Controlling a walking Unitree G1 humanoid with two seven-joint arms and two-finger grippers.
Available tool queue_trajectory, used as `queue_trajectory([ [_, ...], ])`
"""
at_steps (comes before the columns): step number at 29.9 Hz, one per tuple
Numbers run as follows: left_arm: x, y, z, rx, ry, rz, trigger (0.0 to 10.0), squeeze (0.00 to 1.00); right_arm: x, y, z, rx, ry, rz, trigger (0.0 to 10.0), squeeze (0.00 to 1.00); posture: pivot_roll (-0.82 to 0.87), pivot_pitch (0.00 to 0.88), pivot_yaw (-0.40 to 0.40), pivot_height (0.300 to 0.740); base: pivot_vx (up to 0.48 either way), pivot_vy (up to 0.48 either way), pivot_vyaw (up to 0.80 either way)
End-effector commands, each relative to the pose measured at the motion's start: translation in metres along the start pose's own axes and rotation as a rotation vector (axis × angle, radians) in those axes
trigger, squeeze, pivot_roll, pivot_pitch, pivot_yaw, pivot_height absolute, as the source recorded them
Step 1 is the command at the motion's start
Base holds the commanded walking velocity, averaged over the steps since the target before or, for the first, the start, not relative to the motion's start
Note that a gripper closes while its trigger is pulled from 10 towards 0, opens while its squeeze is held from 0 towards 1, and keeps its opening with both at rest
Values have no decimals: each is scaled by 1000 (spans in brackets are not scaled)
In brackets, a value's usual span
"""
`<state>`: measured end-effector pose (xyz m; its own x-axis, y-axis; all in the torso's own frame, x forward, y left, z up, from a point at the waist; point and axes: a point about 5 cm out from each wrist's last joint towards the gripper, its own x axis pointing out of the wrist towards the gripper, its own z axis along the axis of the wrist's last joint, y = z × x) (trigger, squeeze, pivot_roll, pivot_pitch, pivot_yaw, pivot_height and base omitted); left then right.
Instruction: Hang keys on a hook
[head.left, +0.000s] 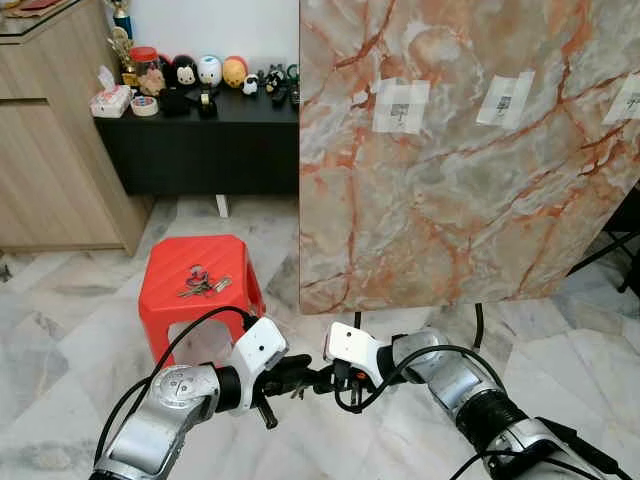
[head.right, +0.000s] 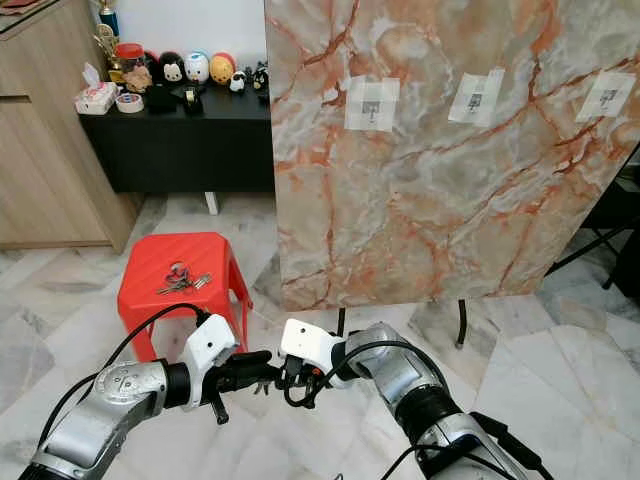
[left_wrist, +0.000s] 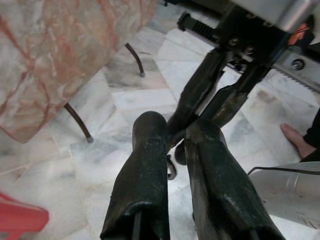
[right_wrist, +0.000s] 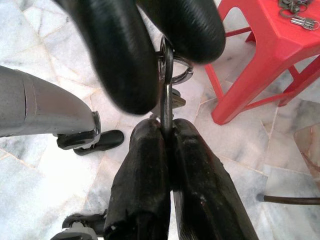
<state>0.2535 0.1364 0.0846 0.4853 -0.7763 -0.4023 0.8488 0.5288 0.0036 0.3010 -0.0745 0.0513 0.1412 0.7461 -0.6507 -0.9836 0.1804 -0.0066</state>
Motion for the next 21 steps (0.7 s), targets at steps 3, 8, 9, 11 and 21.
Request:
queue_trajectory([
  [3,-5,0,-15,-71,36,22,10000,0,-10,-12,12,-19,-53,-53,10000,0,74,0,-82,740,0,0,0],
  [8,-9,-1,-22,-64,88,7,10000,0,-11,-13,12,-21,-48,-61,10000,0,76,0,-82,740,0,0,0],
  [9,-9,-1,-22,-64,88,7,10000,0,-11,-13,12,-21,-48,-61,10000,0,76,0,-82,740,0,0,0],
  [11,-10,-4,-27,-64,111,-8,10000,0,-13,-15,13,-21,-52,-71,10000,0,72,0,-81,740,0,0,0],
  [21,-11,-7,-27,-62,125,-25,10000,0,-15,-18,13,-17,-55,-85,10000,0,76,0,-82,740,0,0,0],
])
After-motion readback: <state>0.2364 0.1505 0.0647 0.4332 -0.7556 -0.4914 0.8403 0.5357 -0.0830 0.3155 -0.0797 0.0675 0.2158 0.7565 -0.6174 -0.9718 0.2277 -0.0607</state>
